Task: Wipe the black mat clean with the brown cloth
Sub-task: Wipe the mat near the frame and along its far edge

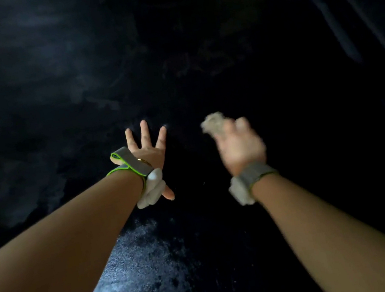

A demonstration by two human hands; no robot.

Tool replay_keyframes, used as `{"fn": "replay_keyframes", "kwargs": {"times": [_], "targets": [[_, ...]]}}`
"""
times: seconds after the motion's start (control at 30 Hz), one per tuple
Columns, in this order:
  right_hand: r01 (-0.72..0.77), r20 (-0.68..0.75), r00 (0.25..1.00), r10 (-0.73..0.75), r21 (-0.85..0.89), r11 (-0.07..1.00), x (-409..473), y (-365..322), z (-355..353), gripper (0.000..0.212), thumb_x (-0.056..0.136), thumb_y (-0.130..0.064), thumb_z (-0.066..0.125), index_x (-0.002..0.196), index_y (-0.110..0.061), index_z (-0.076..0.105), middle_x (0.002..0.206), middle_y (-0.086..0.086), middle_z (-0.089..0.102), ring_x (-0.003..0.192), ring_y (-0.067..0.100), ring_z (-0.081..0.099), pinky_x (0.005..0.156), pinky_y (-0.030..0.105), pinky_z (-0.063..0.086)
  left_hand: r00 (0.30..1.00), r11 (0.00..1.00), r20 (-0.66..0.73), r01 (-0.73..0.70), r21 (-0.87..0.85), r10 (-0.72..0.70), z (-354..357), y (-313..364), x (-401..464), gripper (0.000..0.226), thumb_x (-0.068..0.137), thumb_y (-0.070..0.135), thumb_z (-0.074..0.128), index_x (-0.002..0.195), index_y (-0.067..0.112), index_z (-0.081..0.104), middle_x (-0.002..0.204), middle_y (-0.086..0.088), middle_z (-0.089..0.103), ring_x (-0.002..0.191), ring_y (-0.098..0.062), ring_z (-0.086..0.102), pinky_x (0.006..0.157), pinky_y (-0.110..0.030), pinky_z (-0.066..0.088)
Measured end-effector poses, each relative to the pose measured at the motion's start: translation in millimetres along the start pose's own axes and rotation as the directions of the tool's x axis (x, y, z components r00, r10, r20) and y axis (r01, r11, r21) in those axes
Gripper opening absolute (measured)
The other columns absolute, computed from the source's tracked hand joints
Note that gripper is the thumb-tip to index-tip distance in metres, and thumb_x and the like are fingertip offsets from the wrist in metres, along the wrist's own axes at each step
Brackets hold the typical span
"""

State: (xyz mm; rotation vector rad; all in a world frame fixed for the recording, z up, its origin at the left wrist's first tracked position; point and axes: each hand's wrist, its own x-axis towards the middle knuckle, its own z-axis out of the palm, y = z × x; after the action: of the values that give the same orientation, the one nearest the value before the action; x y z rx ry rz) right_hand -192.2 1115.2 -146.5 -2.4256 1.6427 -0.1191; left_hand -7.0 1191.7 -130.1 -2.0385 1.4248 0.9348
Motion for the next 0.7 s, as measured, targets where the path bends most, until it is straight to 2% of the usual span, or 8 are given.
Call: {"fn": "replay_keyframes", "kwargs": {"times": [0.07,0.1,0.17,0.23,0.4,0.57,0.63,0.7], "targets": [[-0.086,-0.043,0.995,0.084,-0.035,0.996,22,42,-11,0.042,0.095,-0.043,0.048,0.113,-0.006,0.053,0.108,0.020,0.056,0.097,0.040,0.055,0.075,0.042,0.044,1.000,1.000,-0.011,0.017,-0.022,-0.017,3,-3,3,0.164,0.036,0.050,0.092,0.131,0.035,-0.041,0.132,-0.008,-0.054,0.127,-0.049,-0.034,0.099,-0.069,0.030],[-0.100,-0.077,0.993,0.094,-0.073,0.992,27,53,-16,0.042,0.095,-0.043,0.048,0.112,-0.004,0.052,0.109,0.020,0.055,0.101,0.040,0.051,0.079,0.044,0.040,1.000,0.999,-0.011,0.022,-0.028,-0.022,4,-3,3,0.163,0.036,0.048,0.092,0.129,0.036,-0.042,0.128,-0.006,-0.056,0.127,-0.048,-0.035,0.099,-0.069,0.030],[-0.061,-0.115,0.992,0.046,-0.135,0.989,27,53,-20,0.040,0.095,-0.040,0.050,0.110,-0.003,0.052,0.113,0.019,0.049,0.099,0.038,0.048,0.075,0.042,0.037,1.000,1.000,-0.020,0.015,-0.027,-0.015,5,-4,2,0.163,0.038,0.044,0.093,0.122,0.037,-0.046,0.122,-0.005,-0.059,0.124,-0.046,-0.037,0.100,-0.070,0.027],[-0.019,-0.064,0.998,0.008,-0.171,0.985,25,48,-20,0.037,0.099,-0.037,0.044,0.115,-0.004,0.049,0.114,0.018,0.044,0.091,0.037,0.051,0.064,0.038,0.034,1.000,1.000,-0.013,0.010,-0.023,-0.011,4,-4,0,0.163,0.037,0.045,0.093,0.120,0.037,-0.048,0.126,-0.006,-0.058,0.124,-0.047,-0.037,0.101,-0.070,0.024],[-0.075,-0.002,0.997,0.077,-0.277,0.958,24,41,-19,0.036,0.100,-0.018,0.041,0.134,-0.007,0.039,0.120,0.016,0.042,0.097,0.035,0.054,0.062,0.036,0.033,1.000,0.998,0.022,0.005,-0.070,-0.003,-2,1,-5,0.159,0.041,0.047,0.091,0.135,0.033,-0.037,0.137,-0.009,-0.051,0.129,-0.047,-0.034,0.104,-0.068,0.022],[-0.062,-0.088,0.995,0.044,-0.214,0.975,10,32,-4,0.043,0.098,-0.030,0.045,0.132,-0.005,0.044,0.108,0.019,0.048,0.084,0.036,0.052,0.059,0.037,0.044,1.000,0.997,0.014,-0.008,-0.079,0.009,-1,-2,-3,0.159,0.041,0.045,0.092,0.137,0.034,-0.035,0.137,-0.008,-0.051,0.129,-0.047,-0.034,0.103,-0.068,0.024],[-0.116,-0.012,0.993,0.115,-0.113,0.987,17,40,-6,0.036,0.099,-0.020,0.040,0.134,-0.010,0.040,0.116,0.018,0.043,0.094,0.035,0.049,0.066,0.038,0.038,1.000,0.998,0.017,-0.001,-0.066,0.002,0,-2,-2,0.160,0.040,0.047,0.092,0.137,0.033,-0.035,0.138,-0.009,-0.051,0.129,-0.048,-0.034,0.103,-0.068,0.024],[-0.164,-0.040,0.986,0.160,-0.106,0.981,16,40,-5,0.033,0.099,-0.017,0.038,0.132,-0.010,0.040,0.119,0.017,0.041,0.091,0.033,0.048,0.066,0.037,0.033,1.000,0.998,0.023,0.004,-0.060,-0.002,0,-1,-2,0.160,0.040,0.046,0.092,0.136,0.034,-0.036,0.137,-0.008,-0.052,0.129,-0.048,-0.034,0.103,-0.068,0.025]]}}
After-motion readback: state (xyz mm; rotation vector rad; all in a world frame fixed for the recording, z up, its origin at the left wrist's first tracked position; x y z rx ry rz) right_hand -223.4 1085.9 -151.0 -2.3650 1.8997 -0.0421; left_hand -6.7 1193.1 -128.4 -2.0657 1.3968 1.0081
